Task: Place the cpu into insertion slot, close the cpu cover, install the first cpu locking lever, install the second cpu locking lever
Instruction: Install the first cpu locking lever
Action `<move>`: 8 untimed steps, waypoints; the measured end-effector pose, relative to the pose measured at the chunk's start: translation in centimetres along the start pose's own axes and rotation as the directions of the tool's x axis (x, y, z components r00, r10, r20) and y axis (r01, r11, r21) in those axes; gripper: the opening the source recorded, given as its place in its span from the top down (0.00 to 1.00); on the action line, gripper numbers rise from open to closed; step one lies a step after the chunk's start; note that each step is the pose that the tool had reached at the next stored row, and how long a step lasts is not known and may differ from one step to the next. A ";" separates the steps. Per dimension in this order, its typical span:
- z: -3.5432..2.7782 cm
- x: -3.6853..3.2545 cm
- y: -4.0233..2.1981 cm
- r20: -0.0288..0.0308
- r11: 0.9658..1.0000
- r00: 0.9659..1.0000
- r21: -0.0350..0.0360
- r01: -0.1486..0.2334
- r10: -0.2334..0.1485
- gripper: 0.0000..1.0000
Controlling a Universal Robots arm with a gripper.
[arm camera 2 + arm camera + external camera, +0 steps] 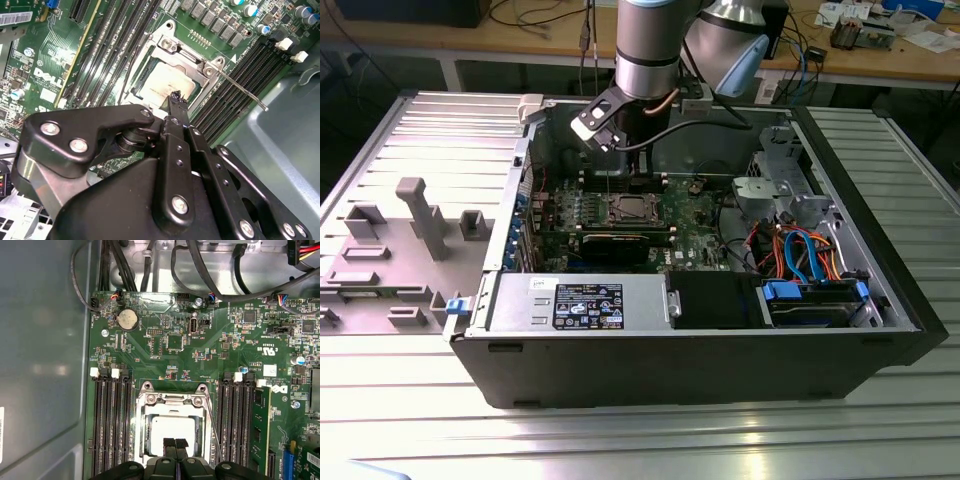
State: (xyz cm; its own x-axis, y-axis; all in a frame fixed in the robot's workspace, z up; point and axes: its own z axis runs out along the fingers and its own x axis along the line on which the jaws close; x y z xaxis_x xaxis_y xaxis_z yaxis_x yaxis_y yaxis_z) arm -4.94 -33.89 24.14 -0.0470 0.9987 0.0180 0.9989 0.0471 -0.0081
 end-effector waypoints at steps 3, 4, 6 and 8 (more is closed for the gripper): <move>0.00 0.00 0.00 0.000 1.000 1.000 0.000 0.000 0.000 0.89; 0.00 0.00 0.00 0.000 1.000 1.000 0.000 0.001 -0.001 0.89; 0.00 0.00 0.00 0.000 1.000 1.000 0.000 0.010 -0.010 0.89; -0.01 0.00 0.00 0.001 1.000 1.000 0.001 0.026 -0.026 0.89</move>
State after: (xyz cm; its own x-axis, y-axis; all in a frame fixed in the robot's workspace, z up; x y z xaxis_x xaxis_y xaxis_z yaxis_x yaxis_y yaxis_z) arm -4.95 -33.89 24.15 -0.0728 0.9972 0.0177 0.9973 0.0729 -0.0081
